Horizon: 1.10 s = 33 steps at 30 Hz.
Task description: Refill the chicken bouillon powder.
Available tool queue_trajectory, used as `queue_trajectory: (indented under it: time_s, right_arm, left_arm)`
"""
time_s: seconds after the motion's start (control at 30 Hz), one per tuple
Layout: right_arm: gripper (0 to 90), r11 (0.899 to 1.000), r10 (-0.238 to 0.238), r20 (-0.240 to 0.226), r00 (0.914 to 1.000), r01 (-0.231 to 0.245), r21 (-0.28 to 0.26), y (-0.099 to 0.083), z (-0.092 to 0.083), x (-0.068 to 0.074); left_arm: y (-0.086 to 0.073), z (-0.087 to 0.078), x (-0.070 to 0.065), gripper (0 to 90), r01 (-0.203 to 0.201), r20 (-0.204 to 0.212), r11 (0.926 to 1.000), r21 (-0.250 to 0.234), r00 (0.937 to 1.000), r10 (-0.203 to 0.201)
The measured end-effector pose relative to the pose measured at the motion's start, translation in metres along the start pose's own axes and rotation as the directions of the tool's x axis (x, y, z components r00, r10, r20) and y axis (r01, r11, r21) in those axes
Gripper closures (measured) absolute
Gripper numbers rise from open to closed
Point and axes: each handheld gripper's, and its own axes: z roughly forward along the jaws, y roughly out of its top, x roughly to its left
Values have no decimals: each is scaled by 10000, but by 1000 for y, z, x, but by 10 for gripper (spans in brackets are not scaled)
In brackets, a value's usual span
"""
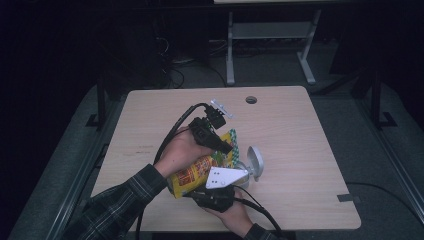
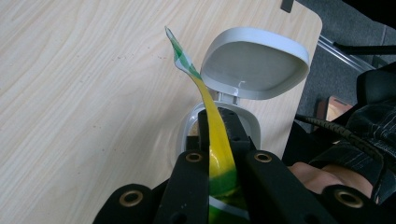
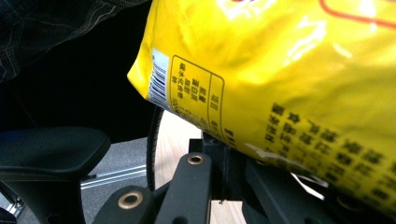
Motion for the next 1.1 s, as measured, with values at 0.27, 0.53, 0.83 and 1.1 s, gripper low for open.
queue_trajectory:
  time_s: [0.27, 0.53, 0.83, 1.1]
  right_arm:
    - [900, 10000, 18, -7, 10000, -18, -10, 0, 0, 0]
    - [900, 10000, 53, -43, 10000, -54, -44, 0, 0, 0]
    - [900, 9999, 93, -71, 9999, -93, -51, 0, -1, 0]
    - [900, 9999, 125, -59, 9999, -126, -65, 0, -1, 0]
  left_arm:
    - [1, 0, 0, 898, 18, -12, 10000, 37, 10000, -18]
    - [2, 1, 0, 898, 45, -26, 10000, 65, 10000, -45]
    - [2, 3, 1, 898, 125, -31, 9998, 146, 9999, -125]
    - [3, 4, 1, 898, 193, -20, 9996, 213, 9998, -193]
